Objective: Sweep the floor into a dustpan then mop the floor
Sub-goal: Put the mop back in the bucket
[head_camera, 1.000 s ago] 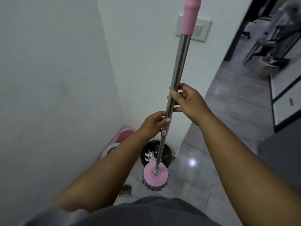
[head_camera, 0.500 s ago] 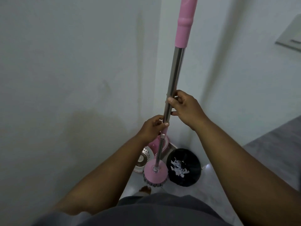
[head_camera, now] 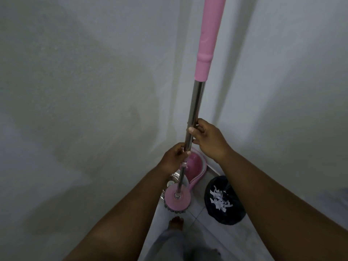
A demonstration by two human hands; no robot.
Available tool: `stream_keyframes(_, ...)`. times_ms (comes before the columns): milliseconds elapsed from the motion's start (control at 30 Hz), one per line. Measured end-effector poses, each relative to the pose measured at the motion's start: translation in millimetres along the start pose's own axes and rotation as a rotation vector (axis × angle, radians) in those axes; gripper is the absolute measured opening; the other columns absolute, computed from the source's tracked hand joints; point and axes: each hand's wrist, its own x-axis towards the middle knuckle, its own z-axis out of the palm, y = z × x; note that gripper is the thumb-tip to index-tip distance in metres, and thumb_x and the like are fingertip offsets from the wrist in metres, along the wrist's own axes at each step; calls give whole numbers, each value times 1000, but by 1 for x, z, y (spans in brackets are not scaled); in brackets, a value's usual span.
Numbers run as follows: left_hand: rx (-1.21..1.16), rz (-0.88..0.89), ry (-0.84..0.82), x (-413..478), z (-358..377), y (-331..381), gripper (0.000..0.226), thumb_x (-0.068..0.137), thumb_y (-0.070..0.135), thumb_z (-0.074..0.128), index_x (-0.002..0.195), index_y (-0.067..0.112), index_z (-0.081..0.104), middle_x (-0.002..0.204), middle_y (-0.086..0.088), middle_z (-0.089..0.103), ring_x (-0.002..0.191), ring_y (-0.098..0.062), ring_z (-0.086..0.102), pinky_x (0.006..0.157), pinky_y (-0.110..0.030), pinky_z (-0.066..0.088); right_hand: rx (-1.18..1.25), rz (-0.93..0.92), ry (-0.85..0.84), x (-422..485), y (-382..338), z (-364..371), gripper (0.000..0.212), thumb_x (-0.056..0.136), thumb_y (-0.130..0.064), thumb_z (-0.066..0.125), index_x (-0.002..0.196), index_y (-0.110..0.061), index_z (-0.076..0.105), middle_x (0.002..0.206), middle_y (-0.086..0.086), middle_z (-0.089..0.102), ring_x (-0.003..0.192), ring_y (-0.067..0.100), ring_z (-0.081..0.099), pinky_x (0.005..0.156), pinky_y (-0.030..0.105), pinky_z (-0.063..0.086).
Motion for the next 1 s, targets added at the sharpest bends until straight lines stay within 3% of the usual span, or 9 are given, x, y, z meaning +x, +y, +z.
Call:
stream_keyframes(167, -54, -55, 21, 31, 0, -10, 24, 100, 12, 54, 124, 8, 57, 84, -10, 54, 76, -21, 53, 68, -32, 52, -22, 13, 50, 29, 16, 10, 24, 98, -27, 56, 120, -17, 61, 101, 0, 70, 97, 18, 67, 92, 45, 54)
stream_keyframes(300, -19, -81, 17, 57, 0, -22, 26, 101, 17, 54, 127, 14, 58, 89, -8, 56, 79, -18, 55, 72, -31, 53, -35, 46, 49, 47, 31, 13, 22, 98, -28, 54, 117, -18, 60, 98, 1, 69, 93, 18, 67, 89, 43, 54)
stream_keyframes(433, -22, -111, 8, 78, 4, -35, 26, 101, 19, 54, 126, 19, 59, 94, -5, 59, 76, -11, 58, 62, -18, 53, -18, 96, 50, 64, 46, 15, 22, 99, -28, 53, 117, -16, 59, 101, 4, 69, 95, 19, 67, 90, 42, 55)
stream_keyframes(600, 53, -126, 5, 104, 8, -37, 29, 101, 30, 54, 129, 31, 56, 105, -1, 64, 99, -26, 64, 88, -43, 56, -47, 119, 88, 88, 60, 8, 17, 99, -31, 52, 110, -20, 59, 97, 0, 69, 91, 17, 67, 85, 37, 56)
stream_keyframes(700, 84, -141, 6, 113, 10, -35, 30, 102, 30, 51, 132, 30, 55, 96, 0, 60, 90, -25, 59, 86, -43, 52, -41, 137, 99, 96, 65, 4, 17, 99, -32, 52, 109, -20, 60, 96, 0, 68, 91, 17, 66, 87, 41, 56)
stream_keyframes(833, 175, -127, 9, 115, 7, -37, 34, 102, 37, 49, 135, 32, 53, 106, -3, 65, 98, -26, 64, 87, -43, 55, -17, 145, 84, 101, 68, 3, 20, 97, -32, 56, 111, -19, 61, 100, 1, 69, 95, 19, 66, 90, 42, 55)
stream_keyframes(1000, 198, -142, 44, 112, 14, -33, 34, 103, 39, 45, 135, 34, 53, 112, -4, 65, 97, -23, 62, 88, -44, 55, -99, 151, 82, 93, 69, 4, 30, 98, -33, 57, 126, -22, 58, 115, 1, 68, 105, 19, 65, 83, 16, 46)
